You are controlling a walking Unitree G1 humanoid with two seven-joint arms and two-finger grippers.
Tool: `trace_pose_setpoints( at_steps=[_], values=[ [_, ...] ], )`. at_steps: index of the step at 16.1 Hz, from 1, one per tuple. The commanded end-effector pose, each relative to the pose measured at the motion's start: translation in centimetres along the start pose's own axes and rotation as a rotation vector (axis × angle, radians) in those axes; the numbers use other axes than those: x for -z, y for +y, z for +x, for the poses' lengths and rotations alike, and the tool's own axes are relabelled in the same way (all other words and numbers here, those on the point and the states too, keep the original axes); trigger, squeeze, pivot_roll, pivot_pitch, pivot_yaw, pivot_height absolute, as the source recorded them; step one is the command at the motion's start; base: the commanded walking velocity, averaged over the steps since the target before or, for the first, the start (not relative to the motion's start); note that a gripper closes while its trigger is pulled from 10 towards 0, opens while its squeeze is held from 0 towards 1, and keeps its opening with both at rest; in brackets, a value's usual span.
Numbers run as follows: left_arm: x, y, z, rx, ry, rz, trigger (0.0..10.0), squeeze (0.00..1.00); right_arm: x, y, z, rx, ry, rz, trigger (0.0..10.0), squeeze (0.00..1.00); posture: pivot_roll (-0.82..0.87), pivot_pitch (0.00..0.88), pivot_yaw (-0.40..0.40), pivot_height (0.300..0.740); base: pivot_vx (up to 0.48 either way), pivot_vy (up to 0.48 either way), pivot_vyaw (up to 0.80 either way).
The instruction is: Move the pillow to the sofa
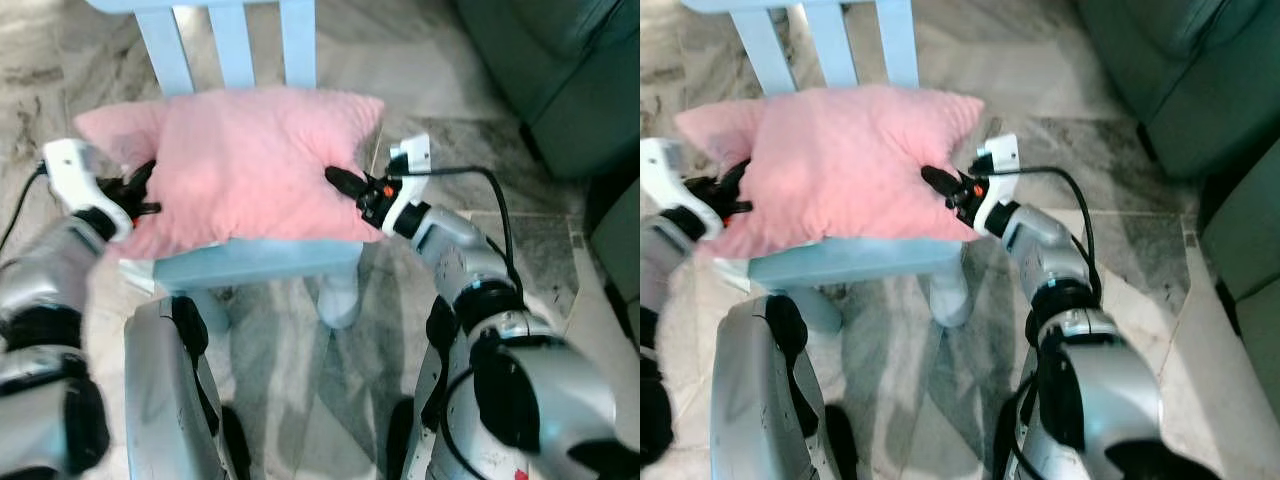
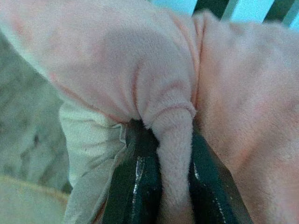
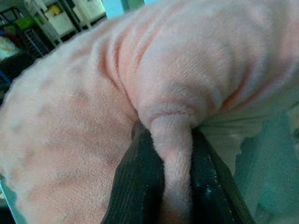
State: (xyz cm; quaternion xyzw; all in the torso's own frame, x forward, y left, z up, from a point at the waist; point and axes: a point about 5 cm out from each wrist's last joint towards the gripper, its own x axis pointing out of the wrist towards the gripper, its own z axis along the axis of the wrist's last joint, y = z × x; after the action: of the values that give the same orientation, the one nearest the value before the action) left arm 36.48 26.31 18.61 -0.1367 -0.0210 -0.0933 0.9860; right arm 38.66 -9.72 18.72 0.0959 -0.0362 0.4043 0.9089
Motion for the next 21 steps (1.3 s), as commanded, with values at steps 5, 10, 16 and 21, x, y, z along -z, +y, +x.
trace_pose_setpoints(
  at_steps=[5, 10, 16, 21],
  values=[
    [3.9, -2.3, -1.0, -0.146, -0.105, 0.074, 0.0, 0.0, -0.2, -1.0, -2.1, 0.166, -0.111, -0.027, 0.0, 0.0, -0.04, 0.0, -0.008, 0.305, 0.0, 0.0, 0.0],
    [3.1, -6.3, -0.8, -0.134, -0.284, 0.112, 0.0, 0.0, 0.8, -0.2, -4.9, 0.287, -0.123, -0.166, 0.0, 0.0, -0.06, 0.0, -0.007, 0.305, 0.0, 0.0, 0.0],
    [7.8, -8.1, -2.2, -0.112, -0.138, 0.164, 10.0, 0.0, 1.6, 0.2, -9.3, 0.613, -0.08, -0.382, 10.0, 0.0, -0.09, 0.0, 0.007, 0.305, 0.0, 0.0, 0.0],
    [8.9, -7.8, -2.5, -0.149, -0.066, 0.185, 10.0, 0.0, 1.5, 0.6, -9.6, 0.729, -0.048, -0.472, 10.0, 0.0, -0.08, 0.0, 0.022, 0.305, 0.0, 0.0, 0.0]
  ],
)
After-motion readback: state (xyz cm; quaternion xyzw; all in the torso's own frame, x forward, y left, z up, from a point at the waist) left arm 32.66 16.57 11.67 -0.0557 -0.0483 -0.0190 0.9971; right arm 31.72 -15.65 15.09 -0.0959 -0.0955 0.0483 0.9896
